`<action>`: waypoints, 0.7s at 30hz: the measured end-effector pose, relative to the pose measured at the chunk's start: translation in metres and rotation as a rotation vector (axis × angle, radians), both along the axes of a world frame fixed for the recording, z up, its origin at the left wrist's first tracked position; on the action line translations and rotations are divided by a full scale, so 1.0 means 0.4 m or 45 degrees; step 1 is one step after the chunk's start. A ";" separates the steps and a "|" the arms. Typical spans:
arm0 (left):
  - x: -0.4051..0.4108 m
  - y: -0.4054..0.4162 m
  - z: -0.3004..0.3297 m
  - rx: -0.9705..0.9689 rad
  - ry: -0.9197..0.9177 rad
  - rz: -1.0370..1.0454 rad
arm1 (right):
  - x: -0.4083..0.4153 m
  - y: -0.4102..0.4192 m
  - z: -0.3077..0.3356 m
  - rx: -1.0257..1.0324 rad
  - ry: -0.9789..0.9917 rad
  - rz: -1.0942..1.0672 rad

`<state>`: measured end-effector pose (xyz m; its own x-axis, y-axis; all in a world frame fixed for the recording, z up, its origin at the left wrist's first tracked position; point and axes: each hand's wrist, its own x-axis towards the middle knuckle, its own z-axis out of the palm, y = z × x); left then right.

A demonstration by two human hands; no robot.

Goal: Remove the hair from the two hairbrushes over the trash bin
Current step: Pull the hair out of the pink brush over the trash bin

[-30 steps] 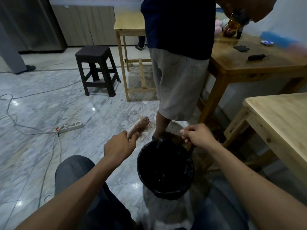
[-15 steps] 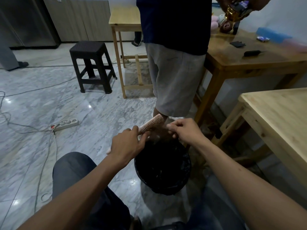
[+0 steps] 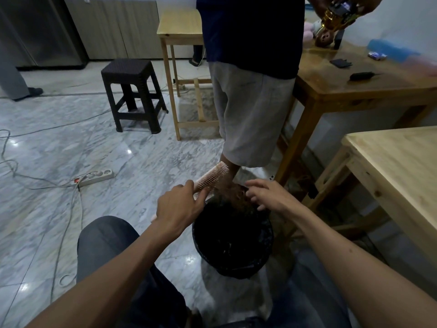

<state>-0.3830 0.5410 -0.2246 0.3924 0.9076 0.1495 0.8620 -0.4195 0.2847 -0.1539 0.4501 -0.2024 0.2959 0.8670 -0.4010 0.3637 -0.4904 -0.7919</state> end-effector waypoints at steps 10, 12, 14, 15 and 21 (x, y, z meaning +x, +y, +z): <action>0.038 0.003 0.035 0.030 -0.069 -0.017 | -0.016 0.013 -0.017 0.092 -0.291 -0.037; 0.027 0.012 0.043 0.005 -0.082 0.010 | 0.004 0.000 -0.026 0.027 -0.356 -0.061; 0.021 0.012 0.048 -0.031 -0.076 0.028 | 0.021 -0.007 -0.034 -0.028 -0.405 -0.093; 0.021 0.010 0.048 -0.055 -0.056 0.031 | 0.025 -0.009 -0.035 -0.052 -0.430 -0.093; 0.037 -0.004 0.033 -0.345 -0.022 -0.162 | 0.013 0.004 -0.011 -0.121 -0.224 0.040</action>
<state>-0.3683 0.5393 -0.2115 0.5051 0.8590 -0.0839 0.8015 -0.4307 0.4149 -0.1486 0.4515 -0.2069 0.3422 0.8376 -0.4259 0.5086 -0.5462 -0.6656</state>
